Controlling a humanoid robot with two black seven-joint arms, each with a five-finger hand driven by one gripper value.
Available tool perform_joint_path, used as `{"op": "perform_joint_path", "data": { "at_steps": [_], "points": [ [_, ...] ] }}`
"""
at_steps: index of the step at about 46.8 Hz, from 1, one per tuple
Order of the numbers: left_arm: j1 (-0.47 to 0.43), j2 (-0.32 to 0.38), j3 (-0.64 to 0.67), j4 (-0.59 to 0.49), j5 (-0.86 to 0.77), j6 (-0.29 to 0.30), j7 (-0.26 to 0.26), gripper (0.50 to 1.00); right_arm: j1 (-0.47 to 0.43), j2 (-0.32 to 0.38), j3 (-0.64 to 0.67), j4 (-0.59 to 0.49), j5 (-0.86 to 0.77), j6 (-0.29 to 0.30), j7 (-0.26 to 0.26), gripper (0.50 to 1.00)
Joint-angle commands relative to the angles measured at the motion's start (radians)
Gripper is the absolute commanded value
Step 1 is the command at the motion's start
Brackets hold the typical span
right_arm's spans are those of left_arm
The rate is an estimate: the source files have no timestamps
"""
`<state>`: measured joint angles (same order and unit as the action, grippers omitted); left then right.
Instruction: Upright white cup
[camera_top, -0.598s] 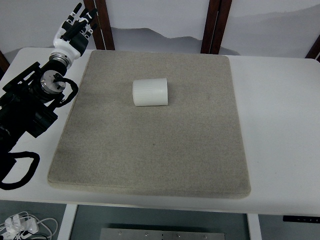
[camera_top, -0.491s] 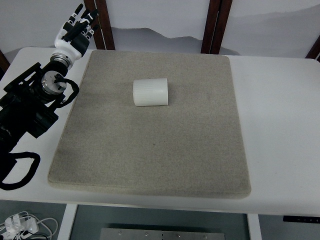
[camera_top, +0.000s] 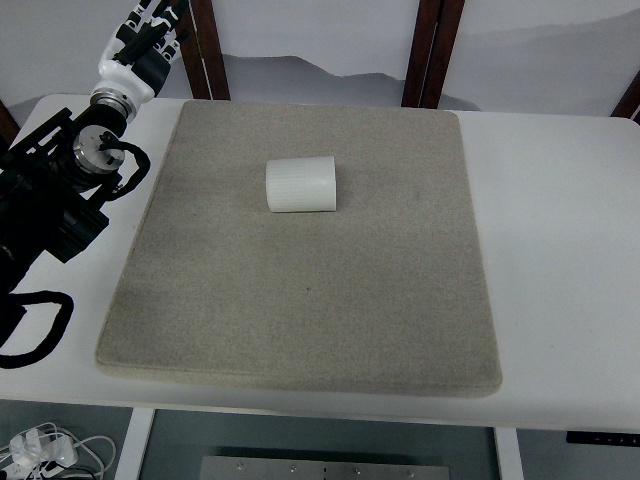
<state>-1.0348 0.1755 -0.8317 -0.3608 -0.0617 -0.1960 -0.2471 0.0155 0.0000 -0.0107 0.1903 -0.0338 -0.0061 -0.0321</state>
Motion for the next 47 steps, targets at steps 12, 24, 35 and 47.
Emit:
{"op": "perform_joint_path", "data": {
  "at_steps": [12, 24, 35, 47],
  "points": [
    [-0.071, 0.010, 0.088, -0.075, 0.281, 0.007, 0.002, 0.996, 0.000, 0.000, 0.000, 0.000, 0.000, 0.000, 0.000, 0.952],
    [-0.097, 0.056, 0.216, -0.200, 0.560, -0.002, 0.012, 0.994, 0.000, 0.000, 0.000, 0.000, 0.000, 0.000, 0.000, 0.952],
    [-0.155, 0.144, 0.480, -0.395, 0.786, -0.002, 0.022, 0.994, 0.000, 0.000, 0.000, 0.000, 0.000, 0.000, 0.000, 0.952],
    [-0.234, 0.171, 0.649, -0.489, 0.974, -0.006, 0.118, 0.994, 0.000, 0.000, 0.000, 0.000, 0.000, 0.000, 0.000, 0.952]
  ]
}}
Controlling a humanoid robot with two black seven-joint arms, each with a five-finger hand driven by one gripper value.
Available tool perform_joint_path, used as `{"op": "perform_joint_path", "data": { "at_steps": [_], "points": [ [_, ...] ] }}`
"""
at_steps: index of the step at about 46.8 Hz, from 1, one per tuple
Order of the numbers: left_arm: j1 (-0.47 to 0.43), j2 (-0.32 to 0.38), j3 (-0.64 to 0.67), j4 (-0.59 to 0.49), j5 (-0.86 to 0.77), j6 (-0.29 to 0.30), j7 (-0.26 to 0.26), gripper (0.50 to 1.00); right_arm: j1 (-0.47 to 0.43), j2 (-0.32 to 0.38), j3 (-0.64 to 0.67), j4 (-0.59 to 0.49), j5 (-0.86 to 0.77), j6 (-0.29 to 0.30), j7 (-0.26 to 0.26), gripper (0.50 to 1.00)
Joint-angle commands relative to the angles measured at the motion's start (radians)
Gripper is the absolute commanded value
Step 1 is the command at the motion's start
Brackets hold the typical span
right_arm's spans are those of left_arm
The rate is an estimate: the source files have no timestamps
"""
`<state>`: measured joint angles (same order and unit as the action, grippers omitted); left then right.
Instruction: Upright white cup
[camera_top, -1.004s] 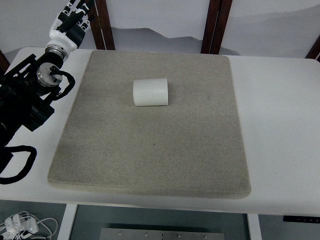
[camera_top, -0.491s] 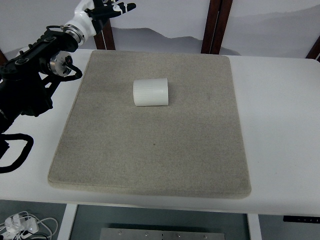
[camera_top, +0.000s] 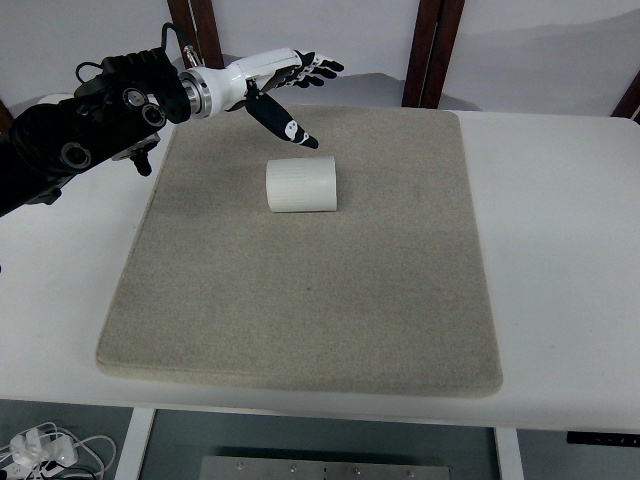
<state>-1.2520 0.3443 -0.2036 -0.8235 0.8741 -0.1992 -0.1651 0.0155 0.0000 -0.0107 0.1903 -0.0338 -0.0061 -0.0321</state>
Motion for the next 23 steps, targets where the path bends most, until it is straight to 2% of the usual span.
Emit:
{"op": "perform_joint_path", "data": {
  "at_steps": [1, 11, 18, 23],
  "points": [
    [-0.023, 0.004, 0.029, -0.032, 0.051, -0.003, 0.048, 0.994, 0.000, 0.000, 0.000, 0.000, 0.000, 0.000, 0.000, 0.952],
    [-0.061, 0.001, 0.059, -0.062, 0.072, -0.095, 0.200, 0.994, 0.000, 0.000, 0.000, 0.000, 0.000, 0.000, 0.000, 0.952],
    [-0.105, -0.013, 0.079, -0.062, 0.072, -0.152, 0.268, 0.994, 0.000, 0.000, 0.000, 0.000, 0.000, 0.000, 0.000, 0.952],
    [-0.138, -0.033, 0.124, -0.060, 0.072, -0.178, 0.294, 0.994, 0.000, 0.000, 0.000, 0.000, 0.000, 0.000, 0.000, 0.952]
  ]
}}
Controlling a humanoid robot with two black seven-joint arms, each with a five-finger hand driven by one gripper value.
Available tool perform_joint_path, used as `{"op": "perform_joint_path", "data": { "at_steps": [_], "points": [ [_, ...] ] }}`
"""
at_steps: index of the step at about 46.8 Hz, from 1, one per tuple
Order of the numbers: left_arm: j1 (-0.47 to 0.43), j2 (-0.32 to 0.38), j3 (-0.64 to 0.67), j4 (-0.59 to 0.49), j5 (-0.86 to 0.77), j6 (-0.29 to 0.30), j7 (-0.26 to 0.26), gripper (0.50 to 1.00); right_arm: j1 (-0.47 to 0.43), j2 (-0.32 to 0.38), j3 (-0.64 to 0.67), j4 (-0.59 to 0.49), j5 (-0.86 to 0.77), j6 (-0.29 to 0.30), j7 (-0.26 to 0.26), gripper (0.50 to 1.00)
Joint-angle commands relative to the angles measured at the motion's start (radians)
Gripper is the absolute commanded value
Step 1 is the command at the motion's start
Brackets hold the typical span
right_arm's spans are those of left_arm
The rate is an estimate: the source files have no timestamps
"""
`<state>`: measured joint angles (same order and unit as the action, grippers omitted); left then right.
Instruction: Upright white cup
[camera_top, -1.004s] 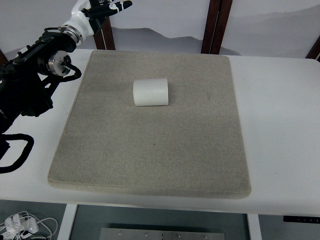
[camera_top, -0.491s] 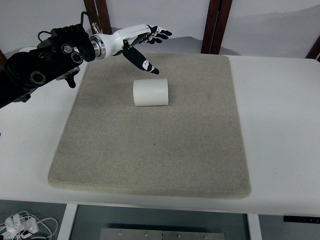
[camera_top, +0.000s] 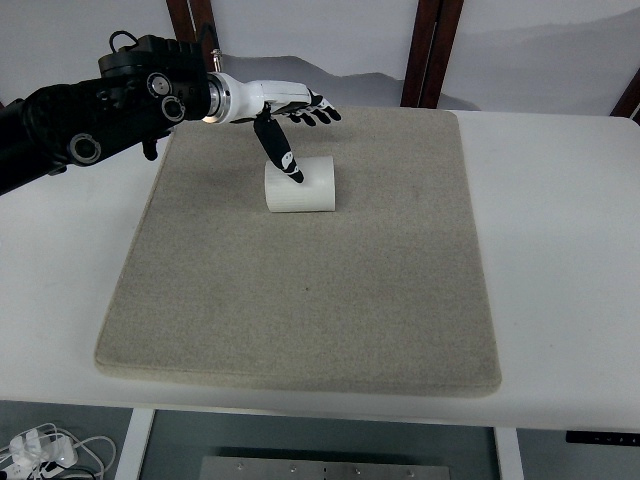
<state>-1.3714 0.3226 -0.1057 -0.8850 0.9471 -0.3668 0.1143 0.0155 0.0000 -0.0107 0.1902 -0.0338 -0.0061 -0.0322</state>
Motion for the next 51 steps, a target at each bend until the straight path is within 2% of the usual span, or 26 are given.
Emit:
{"op": "perform_joint_path", "data": {
  "at_steps": [1, 7, 21, 33, 51],
  "points": [
    [-0.021, -0.013, 0.032, 0.001, -0.001, -0.012, 0.019, 0.994, 0.000, 0.000, 0.000, 0.000, 0.000, 0.000, 0.000, 0.952],
    [-0.034, -0.043, 0.067, 0.012, -0.001, -0.014, 0.053, 0.994, 0.000, 0.000, 0.000, 0.000, 0.000, 0.000, 0.000, 0.952],
    [-0.028, -0.131, 0.097, 0.101, -0.002, -0.006, 0.074, 0.994, 0.000, 0.000, 0.000, 0.000, 0.000, 0.000, 0.000, 0.952],
    [-0.014, -0.171, 0.121, 0.173, -0.001, 0.005, 0.080, 0.994, 0.000, 0.000, 0.000, 0.000, 0.000, 0.000, 0.000, 0.952],
    [0.012, -0.192, 0.121, 0.190, 0.027, 0.008, 0.077, 0.973, 0.000, 0.000, 0.000, 0.000, 0.000, 0.000, 0.000, 0.952]
  ]
}}
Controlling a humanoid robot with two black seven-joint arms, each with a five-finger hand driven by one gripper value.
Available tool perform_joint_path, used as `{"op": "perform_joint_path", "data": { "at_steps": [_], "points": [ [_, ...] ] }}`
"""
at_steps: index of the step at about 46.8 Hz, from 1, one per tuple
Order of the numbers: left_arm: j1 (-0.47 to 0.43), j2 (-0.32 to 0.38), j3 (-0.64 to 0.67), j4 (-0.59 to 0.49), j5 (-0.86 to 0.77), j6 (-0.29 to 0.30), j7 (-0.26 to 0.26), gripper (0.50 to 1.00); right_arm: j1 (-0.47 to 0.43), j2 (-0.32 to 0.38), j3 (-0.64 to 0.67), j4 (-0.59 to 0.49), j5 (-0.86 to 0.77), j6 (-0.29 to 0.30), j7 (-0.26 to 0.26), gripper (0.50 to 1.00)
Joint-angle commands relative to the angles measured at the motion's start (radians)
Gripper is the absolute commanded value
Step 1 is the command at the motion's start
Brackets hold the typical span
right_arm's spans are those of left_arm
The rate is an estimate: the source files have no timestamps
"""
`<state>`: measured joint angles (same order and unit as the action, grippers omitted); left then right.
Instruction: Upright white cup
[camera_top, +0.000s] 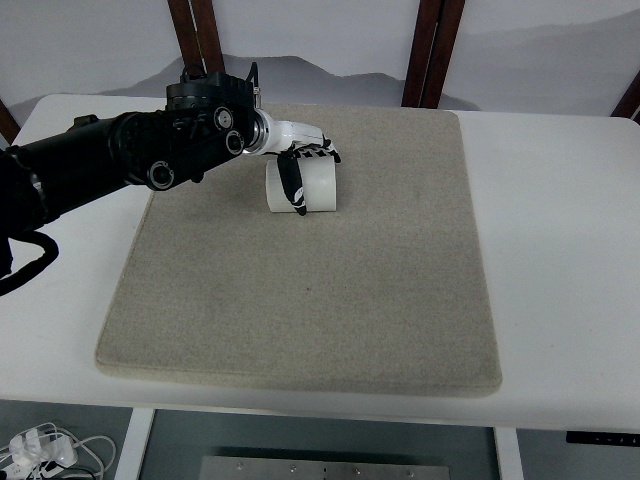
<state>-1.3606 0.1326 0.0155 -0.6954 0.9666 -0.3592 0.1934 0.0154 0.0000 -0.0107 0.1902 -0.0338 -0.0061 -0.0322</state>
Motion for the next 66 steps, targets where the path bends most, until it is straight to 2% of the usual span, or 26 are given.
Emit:
{"op": "perform_joint_path", "data": {
  "at_steps": [1, 16, 19, 22, 26, 41, 47, 50, 57, 61, 66],
  "points": [
    [0.002, -0.002, 0.000, 0.000, 0.009, 0.000, -0.002, 0.969, 0.000, 0.000, 0.000, 0.000, 0.000, 0.000, 0.000, 0.952],
    [0.002, -0.015, 0.000, 0.000, 0.037, 0.017, -0.003, 0.808, 0.000, 0.000, 0.000, 0.000, 0.000, 0.000, 0.000, 0.952],
    [0.000, -0.015, 0.000, 0.000, 0.038, 0.020, -0.006, 0.712, -0.002, 0.000, 0.000, 0.000, 0.000, 0.000, 0.000, 0.952],
    [0.000, -0.013, -0.002, 0.000, 0.037, 0.020, -0.006, 0.649, 0.000, 0.000, 0.000, 0.000, 0.000, 0.000, 0.000, 0.952],
    [0.002, -0.013, -0.002, 0.000, 0.038, 0.020, -0.011, 0.504, 0.000, 0.000, 0.000, 0.000, 0.000, 0.000, 0.000, 0.952],
    [-0.003, -0.001, -0.028, -0.001, 0.020, 0.020, -0.023, 0.500, 0.000, 0.000, 0.000, 0.000, 0.000, 0.000, 0.000, 0.952],
    [0.005, 0.008, -0.132, -0.001, 0.006, 0.011, -0.046, 0.500, 0.000, 0.000, 0.000, 0.000, 0.000, 0.000, 0.000, 0.952],
    [0.006, 0.034, -0.172, -0.001, -0.009, 0.008, -0.058, 0.500, 0.000, 0.000, 0.000, 0.000, 0.000, 0.000, 0.000, 0.952],
    [0.009, 0.079, -0.224, -0.003, -0.101, -0.001, -0.121, 0.500, 0.000, 0.000, 0.000, 0.000, 0.000, 0.000, 0.000, 0.952],
    [0.041, 0.104, -0.242, -0.004, -0.173, -0.014, -0.146, 0.500, 0.000, 0.000, 0.000, 0.000, 0.000, 0.000, 0.000, 0.952],
    [0.072, 0.133, -0.296, -0.006, -0.218, -0.026, -0.212, 0.500, 0.000, 0.000, 0.000, 0.000, 0.000, 0.000, 0.000, 0.952]
  ]
}}
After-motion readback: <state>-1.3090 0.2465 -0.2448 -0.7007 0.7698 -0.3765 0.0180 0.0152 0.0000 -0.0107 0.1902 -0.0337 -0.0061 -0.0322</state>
